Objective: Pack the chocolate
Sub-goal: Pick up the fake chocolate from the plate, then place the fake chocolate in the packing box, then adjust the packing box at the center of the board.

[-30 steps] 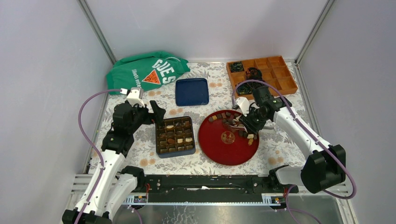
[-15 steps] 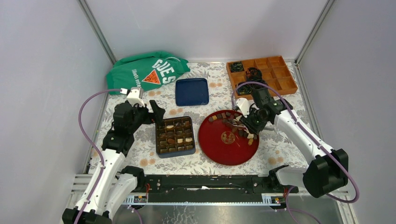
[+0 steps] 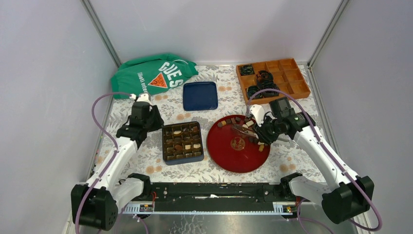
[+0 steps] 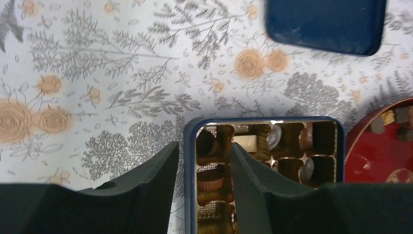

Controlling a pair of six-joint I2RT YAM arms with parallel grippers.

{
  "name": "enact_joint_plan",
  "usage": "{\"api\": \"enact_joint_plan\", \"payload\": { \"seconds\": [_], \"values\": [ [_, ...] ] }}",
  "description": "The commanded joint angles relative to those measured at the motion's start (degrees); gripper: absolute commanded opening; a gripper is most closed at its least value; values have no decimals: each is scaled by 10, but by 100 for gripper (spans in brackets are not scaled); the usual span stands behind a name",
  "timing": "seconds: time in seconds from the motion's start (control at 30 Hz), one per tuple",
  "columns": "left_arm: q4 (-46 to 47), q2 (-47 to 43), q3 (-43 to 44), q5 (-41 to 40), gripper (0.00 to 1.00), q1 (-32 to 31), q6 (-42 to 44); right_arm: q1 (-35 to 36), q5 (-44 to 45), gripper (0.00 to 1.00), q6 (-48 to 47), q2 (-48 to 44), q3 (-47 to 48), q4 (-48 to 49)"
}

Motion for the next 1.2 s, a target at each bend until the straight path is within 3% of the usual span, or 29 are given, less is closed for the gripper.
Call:
{"api": "enact_joint_plan", "payload": {
  "seconds": [0.0, 0.37, 0.53, 0.77, 0.87, 1.07, 1.17],
  "values": [
    [-28, 23, 21, -25, 50, 5, -17, -8, -75, 0, 2, -22, -1, 21],
    [-37, 125, 37, 11, 48, 4, 1, -17, -119, 0, -2, -36, -9, 34],
    [-45, 179, 51, 12, 35, 4, 3, -17, -130, 0, -2, -39, -7, 31],
    [-48, 215, 62, 16, 29, 2, 5, -17, -147, 0, -10, -33, 9, 15],
    [-51, 225, 70, 18, 21, 0, 7, -17, -157, 0, -16, -28, 20, 6],
    [-50, 192, 69, -3, 0, -12, 4, -17, -192, 0, -37, -8, 52, -21],
    [-38, 142, 62, -37, 0, -34, 4, -17, -223, 0, -56, 0, 82, -40]
  ]
}}
